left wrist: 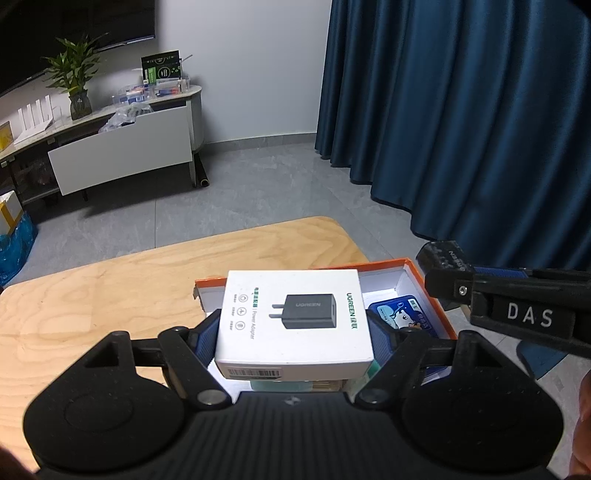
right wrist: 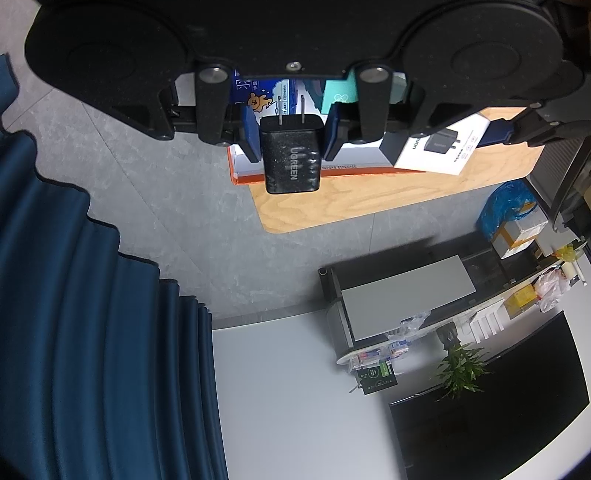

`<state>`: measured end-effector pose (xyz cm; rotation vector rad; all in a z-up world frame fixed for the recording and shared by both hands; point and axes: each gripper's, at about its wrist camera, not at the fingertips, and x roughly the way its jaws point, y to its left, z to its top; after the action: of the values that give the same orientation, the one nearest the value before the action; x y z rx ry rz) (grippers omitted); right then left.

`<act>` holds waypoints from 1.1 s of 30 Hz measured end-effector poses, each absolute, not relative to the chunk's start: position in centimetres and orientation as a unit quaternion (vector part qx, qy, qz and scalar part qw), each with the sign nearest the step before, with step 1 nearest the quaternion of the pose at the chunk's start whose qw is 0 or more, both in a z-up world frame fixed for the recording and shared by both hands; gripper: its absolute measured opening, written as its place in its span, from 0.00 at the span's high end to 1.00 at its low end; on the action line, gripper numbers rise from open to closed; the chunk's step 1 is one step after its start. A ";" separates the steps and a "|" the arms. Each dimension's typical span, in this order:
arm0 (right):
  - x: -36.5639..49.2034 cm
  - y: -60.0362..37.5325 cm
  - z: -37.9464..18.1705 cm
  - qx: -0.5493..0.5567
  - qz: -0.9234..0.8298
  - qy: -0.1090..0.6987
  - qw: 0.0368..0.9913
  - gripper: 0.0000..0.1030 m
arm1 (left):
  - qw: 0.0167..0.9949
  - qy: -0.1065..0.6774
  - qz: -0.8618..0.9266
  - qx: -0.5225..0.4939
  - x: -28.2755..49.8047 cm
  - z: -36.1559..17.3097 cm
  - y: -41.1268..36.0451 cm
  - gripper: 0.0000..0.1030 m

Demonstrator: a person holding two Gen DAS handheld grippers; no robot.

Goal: Organize rigid objects
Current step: 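Hold the boxed charger over the lid with the left tool while the right tool holds the black charger, then open the left tool on the boxed charger while the right tool releases the black charger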

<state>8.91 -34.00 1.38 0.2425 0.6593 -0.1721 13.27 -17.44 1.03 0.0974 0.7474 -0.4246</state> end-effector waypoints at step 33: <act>8.4 -35.9 2.0 0.153 -0.100 0.282 0.942 0.44 | 0.883 0.405 -0.235 -0.011 16.8 -0.3 -17.7 0.11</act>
<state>8.40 -35.91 2.03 0.3123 0.5755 -0.2043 16.83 -17.67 -0.25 -0.0236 0.8435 -0.4900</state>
